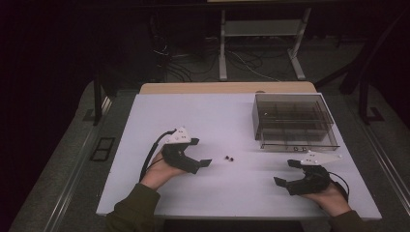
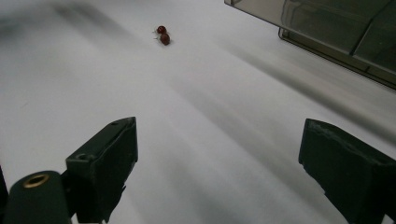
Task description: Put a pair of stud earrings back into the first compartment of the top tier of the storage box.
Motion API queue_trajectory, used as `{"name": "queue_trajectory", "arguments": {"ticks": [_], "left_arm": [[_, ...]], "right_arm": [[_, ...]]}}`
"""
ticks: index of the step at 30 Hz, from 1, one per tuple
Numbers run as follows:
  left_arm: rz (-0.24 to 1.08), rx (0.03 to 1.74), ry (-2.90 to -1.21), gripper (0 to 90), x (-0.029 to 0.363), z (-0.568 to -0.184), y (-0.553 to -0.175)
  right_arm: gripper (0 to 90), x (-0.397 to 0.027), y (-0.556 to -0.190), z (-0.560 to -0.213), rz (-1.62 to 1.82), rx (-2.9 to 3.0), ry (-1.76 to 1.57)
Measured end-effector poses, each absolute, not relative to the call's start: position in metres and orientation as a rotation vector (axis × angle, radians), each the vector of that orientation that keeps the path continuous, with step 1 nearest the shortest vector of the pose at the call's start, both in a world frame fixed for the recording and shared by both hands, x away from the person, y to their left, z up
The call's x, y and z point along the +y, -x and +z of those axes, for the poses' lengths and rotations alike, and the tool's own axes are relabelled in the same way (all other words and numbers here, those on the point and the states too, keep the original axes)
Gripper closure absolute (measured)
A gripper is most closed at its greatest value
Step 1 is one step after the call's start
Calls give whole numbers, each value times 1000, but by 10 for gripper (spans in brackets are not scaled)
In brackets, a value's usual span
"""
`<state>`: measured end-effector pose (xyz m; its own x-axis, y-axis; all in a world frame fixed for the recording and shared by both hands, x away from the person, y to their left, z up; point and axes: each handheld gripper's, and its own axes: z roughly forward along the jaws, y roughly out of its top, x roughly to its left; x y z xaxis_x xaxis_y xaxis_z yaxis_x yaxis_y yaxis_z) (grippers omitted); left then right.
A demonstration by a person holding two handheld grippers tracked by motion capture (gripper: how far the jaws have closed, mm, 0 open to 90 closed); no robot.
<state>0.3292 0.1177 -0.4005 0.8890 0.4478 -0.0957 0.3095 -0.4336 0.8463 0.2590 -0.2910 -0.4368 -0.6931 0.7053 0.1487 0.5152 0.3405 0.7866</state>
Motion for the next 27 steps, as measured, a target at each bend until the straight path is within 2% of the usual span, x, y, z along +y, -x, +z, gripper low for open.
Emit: {"name": "queue_trajectory", "arguments": {"ticks": [27], "left_arm": [[109, 490, -2081, 308, 71, -408, -362]], "right_arm": [[112, -292, -260, -438, 1279, 2374, -1135]]}}
